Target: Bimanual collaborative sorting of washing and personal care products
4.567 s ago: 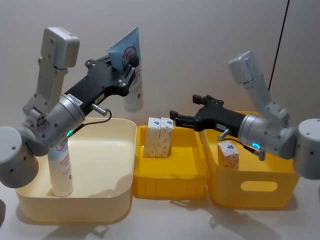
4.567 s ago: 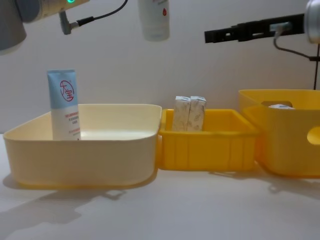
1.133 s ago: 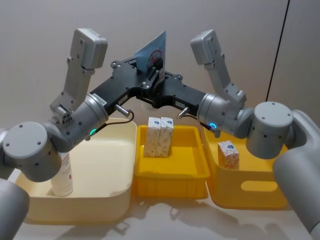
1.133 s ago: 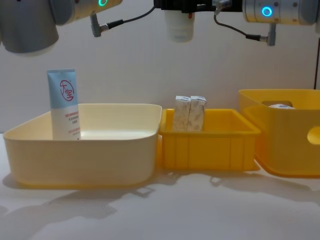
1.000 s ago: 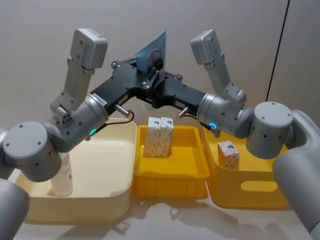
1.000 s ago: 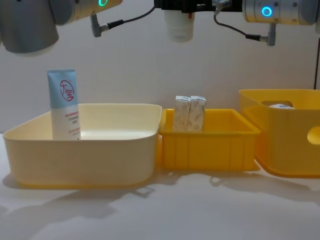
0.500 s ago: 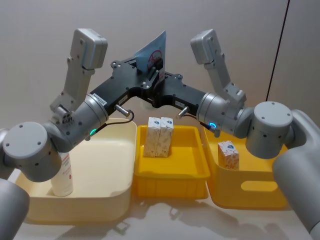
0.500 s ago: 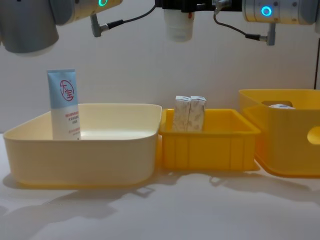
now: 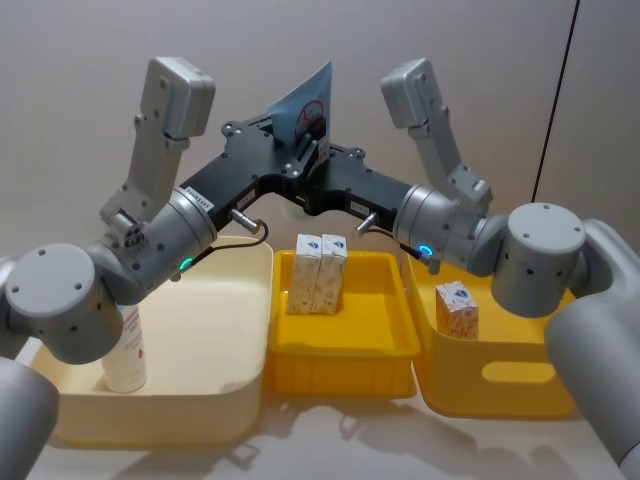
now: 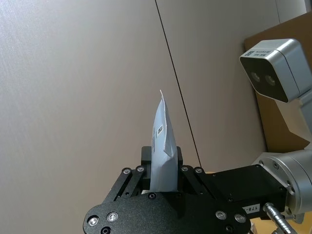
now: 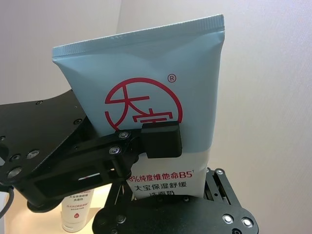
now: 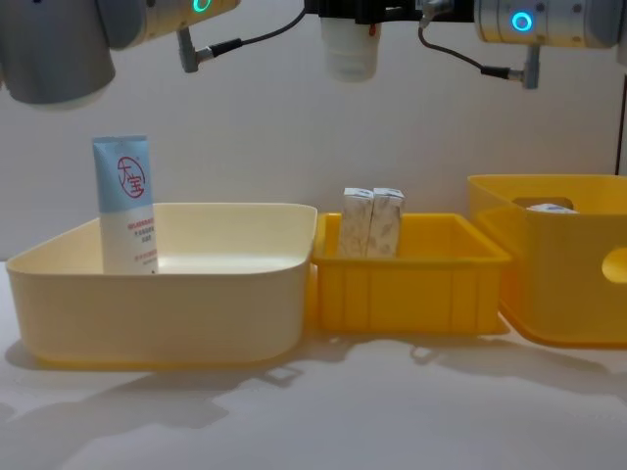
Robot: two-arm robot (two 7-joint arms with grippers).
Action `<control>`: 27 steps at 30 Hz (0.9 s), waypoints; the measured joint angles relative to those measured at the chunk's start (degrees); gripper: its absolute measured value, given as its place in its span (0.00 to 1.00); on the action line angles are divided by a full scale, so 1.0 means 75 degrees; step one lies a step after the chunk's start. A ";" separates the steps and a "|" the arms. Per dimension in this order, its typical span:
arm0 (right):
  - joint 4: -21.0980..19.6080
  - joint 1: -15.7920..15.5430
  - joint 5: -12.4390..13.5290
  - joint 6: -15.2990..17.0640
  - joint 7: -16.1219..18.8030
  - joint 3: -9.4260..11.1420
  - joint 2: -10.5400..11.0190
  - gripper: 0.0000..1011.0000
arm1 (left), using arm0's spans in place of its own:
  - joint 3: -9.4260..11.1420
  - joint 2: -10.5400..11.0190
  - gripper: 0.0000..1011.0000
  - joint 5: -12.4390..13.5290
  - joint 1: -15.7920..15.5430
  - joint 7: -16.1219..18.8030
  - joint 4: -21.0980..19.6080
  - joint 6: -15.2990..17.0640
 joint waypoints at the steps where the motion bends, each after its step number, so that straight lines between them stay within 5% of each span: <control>1: 0.0000 0.0000 0.0000 0.0000 0.0000 0.0000 0.0000 0.52 | 0.0000 0.0001 0.23 0.0000 0.0000 0.0000 0.0000 0.0000; 5: 0.0000 0.0000 0.0000 0.0000 0.0001 0.0000 0.0000 0.52 | 0.0000 0.0000 0.24 0.0000 0.0000 -0.0001 0.0000 0.0000; 27: -0.0002 0.0012 -0.0034 -0.0007 -0.0198 0.0040 0.0115 0.52 | 0.0000 0.0001 0.89 0.0000 0.0000 -0.0007 0.0000 0.0000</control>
